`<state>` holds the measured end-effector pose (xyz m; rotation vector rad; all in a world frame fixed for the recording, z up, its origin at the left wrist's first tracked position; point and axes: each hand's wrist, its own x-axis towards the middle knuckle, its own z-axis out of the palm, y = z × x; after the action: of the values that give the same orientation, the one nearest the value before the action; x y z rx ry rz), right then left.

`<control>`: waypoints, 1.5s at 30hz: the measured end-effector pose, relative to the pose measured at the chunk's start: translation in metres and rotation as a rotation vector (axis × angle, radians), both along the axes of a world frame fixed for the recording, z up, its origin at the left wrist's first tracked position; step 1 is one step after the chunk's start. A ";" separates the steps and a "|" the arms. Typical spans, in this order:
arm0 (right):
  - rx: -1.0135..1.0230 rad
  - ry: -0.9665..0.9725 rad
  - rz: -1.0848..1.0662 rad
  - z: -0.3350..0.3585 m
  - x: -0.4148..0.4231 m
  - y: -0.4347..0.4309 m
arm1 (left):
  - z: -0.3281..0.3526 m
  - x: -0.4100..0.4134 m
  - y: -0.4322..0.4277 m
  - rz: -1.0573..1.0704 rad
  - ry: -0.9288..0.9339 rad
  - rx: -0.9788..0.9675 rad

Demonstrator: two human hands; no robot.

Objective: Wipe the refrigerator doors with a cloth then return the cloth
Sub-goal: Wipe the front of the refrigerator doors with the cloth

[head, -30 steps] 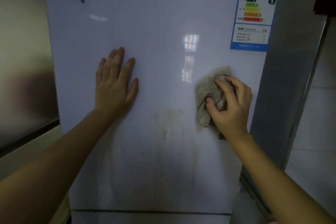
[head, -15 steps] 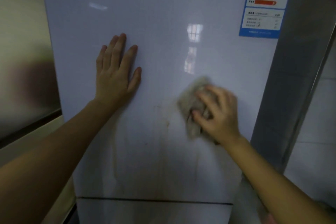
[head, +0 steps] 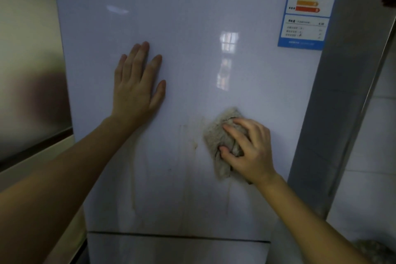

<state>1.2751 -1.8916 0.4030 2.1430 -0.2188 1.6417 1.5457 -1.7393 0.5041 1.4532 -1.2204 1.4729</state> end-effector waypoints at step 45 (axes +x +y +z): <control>-0.013 0.031 0.058 0.026 0.060 0.033 | -0.168 0.064 0.089 0.111 0.173 0.232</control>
<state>1.3350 -1.8591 0.4287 2.1827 -0.1379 1.6359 1.6095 -1.6505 0.3357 1.7901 -1.2514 1.2773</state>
